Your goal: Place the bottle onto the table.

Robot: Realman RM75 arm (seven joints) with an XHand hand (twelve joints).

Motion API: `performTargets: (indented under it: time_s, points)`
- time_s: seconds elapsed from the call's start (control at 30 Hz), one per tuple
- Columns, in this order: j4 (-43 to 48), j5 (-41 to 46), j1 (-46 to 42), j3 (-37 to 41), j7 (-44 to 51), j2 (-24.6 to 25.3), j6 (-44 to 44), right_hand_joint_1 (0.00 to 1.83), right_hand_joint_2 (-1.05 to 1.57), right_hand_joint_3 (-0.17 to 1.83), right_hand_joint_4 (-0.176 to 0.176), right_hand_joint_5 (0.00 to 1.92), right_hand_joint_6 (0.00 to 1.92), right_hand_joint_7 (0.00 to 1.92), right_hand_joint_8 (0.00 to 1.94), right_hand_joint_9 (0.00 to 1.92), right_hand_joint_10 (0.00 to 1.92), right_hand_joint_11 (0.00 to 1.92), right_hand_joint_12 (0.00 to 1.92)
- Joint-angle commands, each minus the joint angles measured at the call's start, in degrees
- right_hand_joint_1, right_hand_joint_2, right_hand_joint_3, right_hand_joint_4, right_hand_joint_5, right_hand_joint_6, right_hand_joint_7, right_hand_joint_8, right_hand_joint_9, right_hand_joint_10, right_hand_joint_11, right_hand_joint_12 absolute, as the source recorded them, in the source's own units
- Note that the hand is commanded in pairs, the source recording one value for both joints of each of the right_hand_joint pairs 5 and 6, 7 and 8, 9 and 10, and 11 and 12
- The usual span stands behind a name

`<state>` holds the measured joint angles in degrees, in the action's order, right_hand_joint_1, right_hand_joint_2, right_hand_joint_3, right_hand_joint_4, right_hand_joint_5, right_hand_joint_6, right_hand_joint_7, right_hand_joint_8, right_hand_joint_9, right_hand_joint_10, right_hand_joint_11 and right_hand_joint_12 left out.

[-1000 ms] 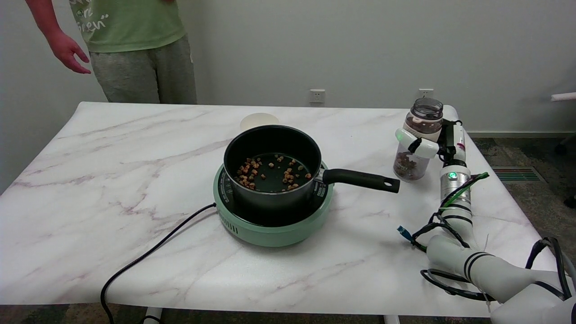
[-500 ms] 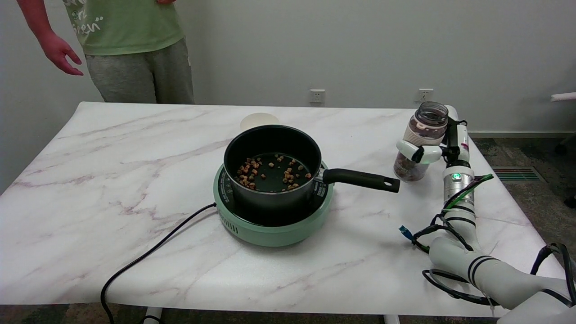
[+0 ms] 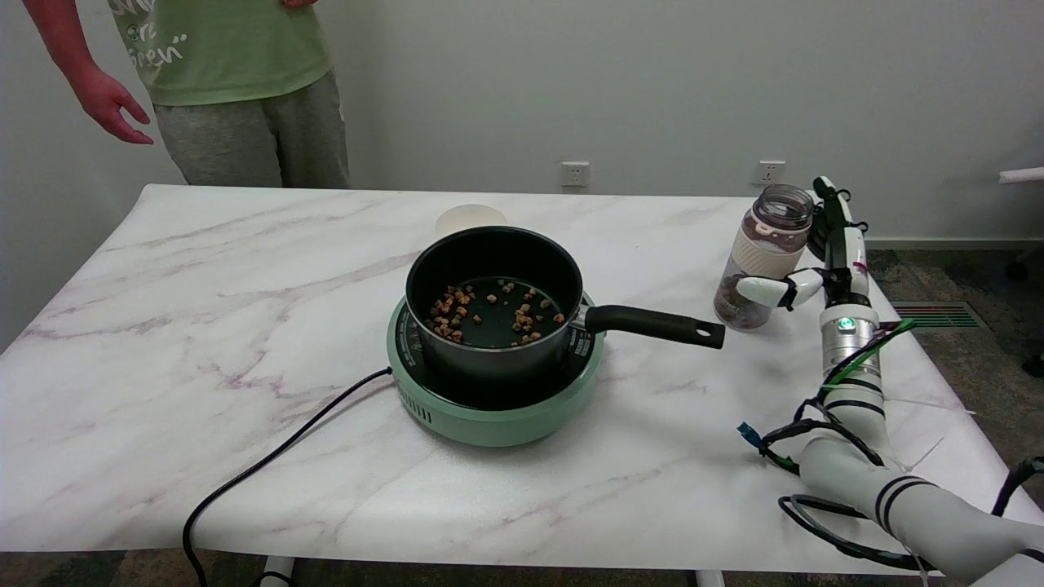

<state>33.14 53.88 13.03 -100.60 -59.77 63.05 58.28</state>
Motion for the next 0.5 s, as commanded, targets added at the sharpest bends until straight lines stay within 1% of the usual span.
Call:
performTargets:
  time_s: [0.03,0.13,0.3,0.37,0.4,0.47,0.5]
  points:
    - [6.32,0.0,-9.31,6.78,-0.08,-3.95,-2.38,1.12,-0.69,0.73,0.0,0.15,0.15,0.46,0.46,0.5,0.5,0.63,0.63]
    - [8.88,-0.56,-12.67,10.21,0.47,-5.24,-3.66,1.15,-0.7,0.68,0.0,0.15,0.15,0.47,0.47,0.52,0.52,0.66,0.66]
    - [11.61,-0.16,-17.5,13.03,0.47,-8.36,-5.34,1.19,-0.7,0.65,0.0,0.16,0.16,0.49,0.49,0.55,0.55,0.68,0.68]
    - [12.49,-0.08,-19.96,14.72,0.47,-9.15,-5.66,1.21,-0.69,0.61,0.0,0.16,0.16,0.5,0.5,0.56,0.56,0.69,0.69]
    - [13.2,-0.08,-21.25,16.49,0.47,-9.54,-6.06,1.22,-0.69,0.61,0.0,0.17,0.17,0.5,0.5,0.56,0.56,0.69,0.69]
    - [13.92,-0.09,-23.72,19.61,0.47,-9.61,-6.29,1.22,-0.7,0.71,0.0,0.17,0.17,0.5,0.5,0.57,0.57,0.7,0.7]
    - [14.31,-0.33,-25.07,21.85,0.48,-9.54,-6.29,1.22,-0.7,0.72,0.0,0.18,0.18,0.51,0.51,0.57,0.57,0.7,0.7]
